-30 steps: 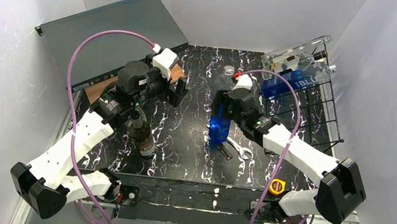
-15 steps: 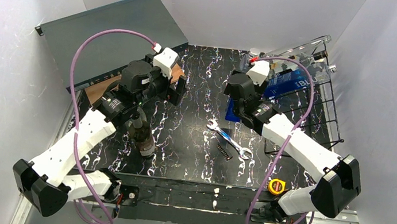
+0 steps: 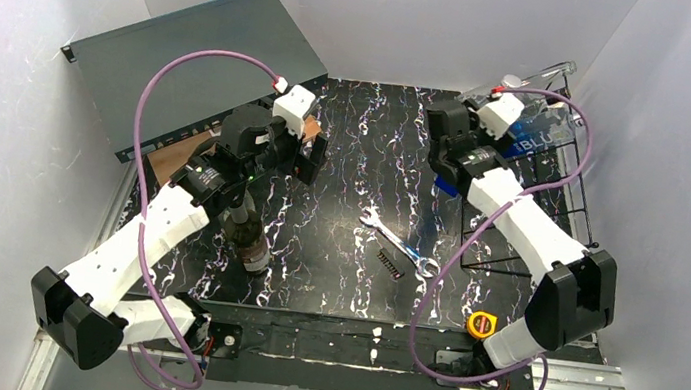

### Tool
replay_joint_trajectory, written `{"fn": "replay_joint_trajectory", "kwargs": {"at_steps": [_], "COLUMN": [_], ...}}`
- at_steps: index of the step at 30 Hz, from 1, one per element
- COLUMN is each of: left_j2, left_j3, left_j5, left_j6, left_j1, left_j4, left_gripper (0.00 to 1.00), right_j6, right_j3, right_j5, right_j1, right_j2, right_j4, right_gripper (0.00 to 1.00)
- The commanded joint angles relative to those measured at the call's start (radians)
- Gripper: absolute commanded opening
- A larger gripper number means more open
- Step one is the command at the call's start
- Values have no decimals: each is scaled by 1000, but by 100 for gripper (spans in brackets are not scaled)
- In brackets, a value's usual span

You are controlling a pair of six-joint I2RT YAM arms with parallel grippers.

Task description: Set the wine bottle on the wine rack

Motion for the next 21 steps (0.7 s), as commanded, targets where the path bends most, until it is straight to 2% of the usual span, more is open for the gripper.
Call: {"fn": "replay_joint_trajectory", "kwargs": {"at_steps": [1, 7, 21], "left_j2": [-7, 16, 18], "left_j3": [27, 37, 43], "left_j5": [-16, -9, 17], "left_j6": [-8, -13, -52], "left_j1": [2, 2, 2], "left_j4": [3, -6, -7], "left_gripper": [98, 98, 98], "right_j6": [122, 204, 309], "right_j3": [69, 81, 158], "right_j5": [131, 102, 110], "right_j1": [-69, -151, -233], "right_j2": [-27, 10, 117], "right_j4": [31, -3, -60], "right_gripper": [1, 1, 1]}}
